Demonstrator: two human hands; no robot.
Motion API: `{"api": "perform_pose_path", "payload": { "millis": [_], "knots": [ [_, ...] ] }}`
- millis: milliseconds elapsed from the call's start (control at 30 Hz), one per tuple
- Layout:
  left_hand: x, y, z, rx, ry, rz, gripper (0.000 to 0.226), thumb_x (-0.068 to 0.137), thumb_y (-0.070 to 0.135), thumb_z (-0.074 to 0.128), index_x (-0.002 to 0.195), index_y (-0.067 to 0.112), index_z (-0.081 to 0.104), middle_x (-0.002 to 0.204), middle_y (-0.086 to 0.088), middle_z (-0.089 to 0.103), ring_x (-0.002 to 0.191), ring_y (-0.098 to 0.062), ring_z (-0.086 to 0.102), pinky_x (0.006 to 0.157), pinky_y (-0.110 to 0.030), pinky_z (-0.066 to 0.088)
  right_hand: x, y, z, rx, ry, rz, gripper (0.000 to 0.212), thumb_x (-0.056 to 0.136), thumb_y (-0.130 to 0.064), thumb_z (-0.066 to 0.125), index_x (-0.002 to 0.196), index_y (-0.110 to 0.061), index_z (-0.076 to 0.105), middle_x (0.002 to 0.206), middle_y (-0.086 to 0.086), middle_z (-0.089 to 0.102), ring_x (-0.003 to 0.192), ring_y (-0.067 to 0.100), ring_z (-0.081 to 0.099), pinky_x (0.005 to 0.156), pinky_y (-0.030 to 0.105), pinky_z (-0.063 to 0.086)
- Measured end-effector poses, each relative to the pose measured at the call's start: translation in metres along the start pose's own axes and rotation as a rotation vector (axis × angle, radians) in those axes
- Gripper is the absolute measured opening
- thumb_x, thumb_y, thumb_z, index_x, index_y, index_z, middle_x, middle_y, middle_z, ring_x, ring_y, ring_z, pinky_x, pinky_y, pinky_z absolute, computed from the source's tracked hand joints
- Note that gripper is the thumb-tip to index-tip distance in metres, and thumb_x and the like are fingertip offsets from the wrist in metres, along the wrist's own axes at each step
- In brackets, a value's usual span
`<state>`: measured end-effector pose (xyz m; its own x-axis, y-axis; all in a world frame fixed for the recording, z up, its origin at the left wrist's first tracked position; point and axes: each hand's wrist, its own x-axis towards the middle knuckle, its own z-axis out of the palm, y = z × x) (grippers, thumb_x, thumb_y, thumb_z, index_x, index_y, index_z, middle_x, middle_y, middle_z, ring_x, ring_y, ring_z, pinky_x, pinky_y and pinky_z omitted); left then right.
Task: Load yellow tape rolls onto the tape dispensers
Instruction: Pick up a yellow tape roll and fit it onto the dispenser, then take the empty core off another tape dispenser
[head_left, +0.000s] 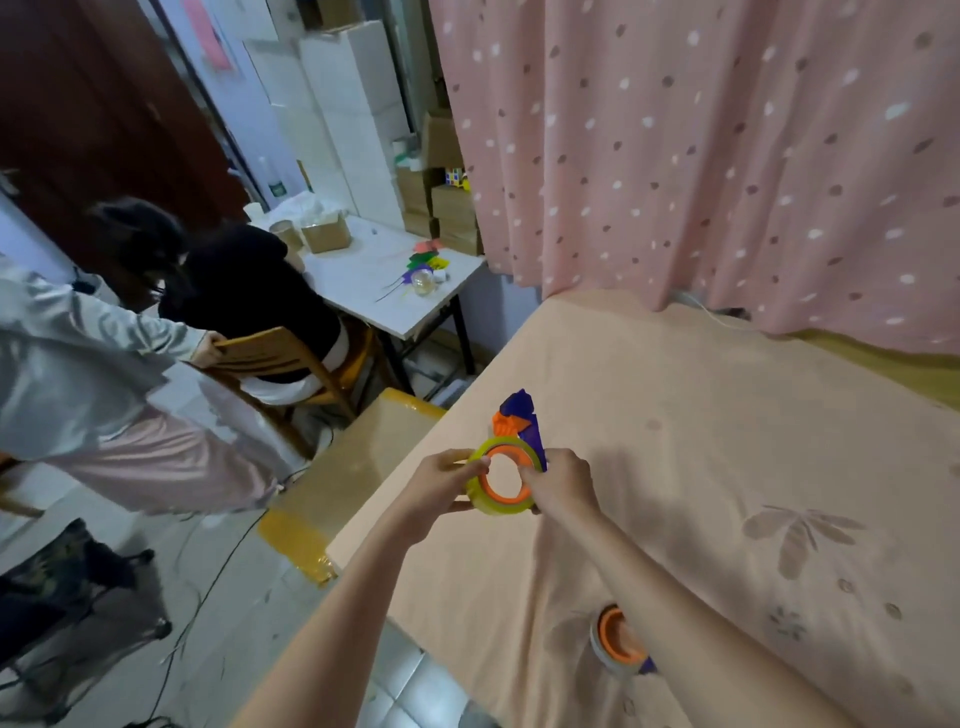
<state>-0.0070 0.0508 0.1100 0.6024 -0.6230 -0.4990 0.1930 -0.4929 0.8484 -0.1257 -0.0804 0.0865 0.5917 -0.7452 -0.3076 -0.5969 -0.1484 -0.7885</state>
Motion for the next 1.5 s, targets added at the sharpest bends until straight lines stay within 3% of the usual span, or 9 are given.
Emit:
{"api": "perform_pose_path", "payload": {
  "millis": [267,533,667,800,933,1167,1267,1400,1500],
  "knots": [
    [0.066,-0.024,-0.021,0.070,-0.247,-0.117,0.041,0.085,0.038,0.079,0.119,0.018,0.069,0.108,-0.011,0.077,0.096,-0.024,0.074,0.084,-0.038,0.063,0.017,0.015,0.028,0.017,0.083,0.198,0.017,0.082,-0.018,0.063,0.087,-0.002,0.068,0.078,0.011,0.067,0.079,0.036,0.071,0.067,0.041,0.059],
    [0.112,-0.054,-0.032,0.240,-0.486,-0.294,0.039,0.094,0.019,0.069,0.125,-0.004,0.065,0.108,-0.015,0.065,0.087,-0.029,0.064,0.092,-0.042,0.059,0.013,0.042,0.081,-0.016,0.050,0.456,0.021,0.081,-0.017,0.060,0.096,-0.002,0.065,0.089,0.017,0.074,0.078,0.035,0.073,0.068,0.042,0.062],
    [0.125,-0.077,-0.031,0.330,-0.480,-0.340,0.048,0.094,0.010,0.068,0.137,-0.007,0.053,0.107,-0.020,0.061,0.081,-0.033,0.062,0.092,-0.047,0.058,0.009,0.051,0.108,-0.075,0.028,0.511,0.010,0.085,-0.015,0.059,0.093,-0.011,0.057,0.080,0.008,0.065,0.078,0.031,0.070,0.057,0.029,0.047],
    [0.134,-0.095,-0.035,0.361,-0.440,-0.372,0.056,0.094,0.004,0.065,0.146,-0.002,0.044,0.124,-0.026,0.060,0.086,-0.036,0.063,0.093,-0.049,0.057,0.013,0.060,0.135,0.009,0.034,0.543,0.034,0.093,-0.013,0.059,0.126,-0.014,0.056,0.080,-0.008,0.054,0.090,0.023,0.062,0.057,0.018,0.038],
    [0.142,-0.106,-0.039,0.343,-0.371,-0.388,0.044,0.094,0.004,0.064,0.136,-0.002,0.052,0.106,-0.023,0.061,0.088,-0.034,0.058,0.088,-0.047,0.056,0.022,0.065,0.155,-0.014,0.025,0.606,0.036,0.094,-0.016,0.058,0.127,-0.003,0.058,0.101,0.004,0.063,0.099,0.026,0.063,0.072,0.026,0.042],
    [0.144,-0.113,-0.041,0.336,-0.409,-0.447,0.020,0.095,0.005,0.064,0.114,-0.001,0.060,0.104,-0.020,0.060,0.090,-0.036,0.060,0.091,-0.049,0.054,0.028,0.083,0.168,-0.177,0.007,0.679,0.036,0.095,-0.023,0.061,0.125,-0.003,0.060,0.122,0.014,0.068,0.112,0.031,0.066,0.085,0.033,0.051],
    [0.144,-0.116,-0.038,0.339,-0.408,-0.431,0.008,0.097,0.005,0.060,0.104,0.000,0.061,0.103,-0.018,0.060,0.092,-0.034,0.059,0.085,-0.043,0.052,0.029,0.088,0.166,-0.182,-0.054,0.689,0.034,0.094,-0.019,0.059,0.123,-0.003,0.061,0.121,0.016,0.067,0.111,0.032,0.066,0.079,0.033,0.048],
    [0.146,-0.121,-0.034,0.384,-0.392,-0.443,0.020,0.098,0.011,0.058,0.111,-0.002,0.065,0.104,-0.016,0.061,0.094,-0.032,0.060,0.083,-0.040,0.049,0.031,0.087,0.158,-0.188,-0.173,0.677,0.034,0.091,-0.013,0.058,0.122,0.000,0.060,0.111,0.014,0.067,0.108,0.031,0.067,0.070,0.028,0.042],
    [0.145,-0.113,-0.026,0.547,-0.303,-0.400,0.019,0.094,0.014,0.055,0.103,0.003,0.067,0.098,-0.014,0.062,0.090,-0.033,0.062,0.079,-0.037,0.050,0.029,0.085,0.141,-0.123,-0.104,0.668,0.032,0.089,-0.015,0.058,0.117,-0.002,0.064,0.115,0.016,0.070,0.108,0.033,0.066,0.076,0.030,0.047]
  ]
}}
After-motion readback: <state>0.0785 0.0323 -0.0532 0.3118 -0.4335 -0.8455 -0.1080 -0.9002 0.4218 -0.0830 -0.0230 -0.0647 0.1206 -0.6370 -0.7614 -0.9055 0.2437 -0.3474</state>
